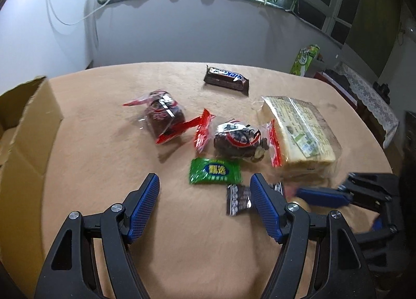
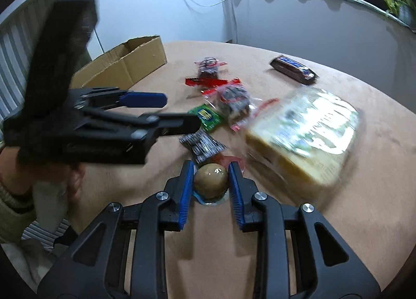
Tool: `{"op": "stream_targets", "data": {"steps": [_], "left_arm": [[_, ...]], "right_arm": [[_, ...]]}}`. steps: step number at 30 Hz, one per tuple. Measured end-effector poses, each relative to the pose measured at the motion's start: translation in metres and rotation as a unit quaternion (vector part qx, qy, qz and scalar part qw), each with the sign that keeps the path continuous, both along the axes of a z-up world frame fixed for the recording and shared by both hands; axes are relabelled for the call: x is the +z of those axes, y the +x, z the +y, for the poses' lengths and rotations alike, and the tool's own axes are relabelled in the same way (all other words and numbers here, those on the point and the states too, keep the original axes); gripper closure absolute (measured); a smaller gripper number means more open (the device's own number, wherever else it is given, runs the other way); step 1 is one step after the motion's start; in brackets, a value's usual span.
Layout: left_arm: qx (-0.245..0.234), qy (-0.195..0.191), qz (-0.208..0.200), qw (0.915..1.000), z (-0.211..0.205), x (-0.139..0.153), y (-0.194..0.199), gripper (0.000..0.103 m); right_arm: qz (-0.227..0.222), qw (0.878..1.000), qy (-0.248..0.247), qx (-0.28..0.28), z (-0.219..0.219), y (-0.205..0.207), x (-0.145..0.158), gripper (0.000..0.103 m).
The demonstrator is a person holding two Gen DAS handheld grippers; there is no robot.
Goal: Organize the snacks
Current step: 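Grasp the brown round candy with the right tool while the left tool grasps the green wrapper, then carry the brown candy and green wrapper to the box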
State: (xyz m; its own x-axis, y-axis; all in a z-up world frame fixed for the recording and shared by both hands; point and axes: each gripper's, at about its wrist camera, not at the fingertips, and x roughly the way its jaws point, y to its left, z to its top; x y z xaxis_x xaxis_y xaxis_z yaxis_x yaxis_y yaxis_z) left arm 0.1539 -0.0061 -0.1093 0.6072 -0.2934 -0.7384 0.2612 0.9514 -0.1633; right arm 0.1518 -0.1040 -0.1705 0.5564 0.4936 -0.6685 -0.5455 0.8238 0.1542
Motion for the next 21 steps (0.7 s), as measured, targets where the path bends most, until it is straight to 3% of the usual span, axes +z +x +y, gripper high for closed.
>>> {"op": "stream_targets", "data": {"steps": [4, 9, 12, 16, 18, 21], "left_arm": [[-0.017, 0.015, 0.006, 0.9997, -0.013, -0.004, 0.009, 0.031], [-0.021, 0.035, 0.004, 0.9992, -0.018, -0.005, 0.013, 0.061], [-0.023, 0.040, 0.003, 0.9990, -0.019, -0.004, 0.011, 0.071], [-0.023, 0.037, 0.000, 0.9991, -0.018, -0.005, 0.011, 0.074], [-0.021, 0.030, -0.002, 0.9993, -0.016, -0.004, 0.009, 0.084], [-0.019, 0.017, -0.005, 0.9997, -0.012, -0.002, 0.006, 0.086]], "right_arm": [[0.002, 1.000, 0.019, -0.008, -0.018, -0.012, -0.002, 0.075], [0.005, 0.999, 0.034, -0.008, -0.027, -0.023, -0.010, 0.075], [-0.003, 0.999, 0.039, -0.011, -0.030, -0.025, -0.012, 0.075], [-0.013, 0.999, 0.040, -0.012, -0.029, -0.027, -0.012, 0.075], [-0.016, 0.999, 0.041, -0.012, -0.029, -0.028, -0.012, 0.076], [-0.018, 0.999, 0.047, -0.012, -0.031, -0.030, -0.011, 0.078]]}}
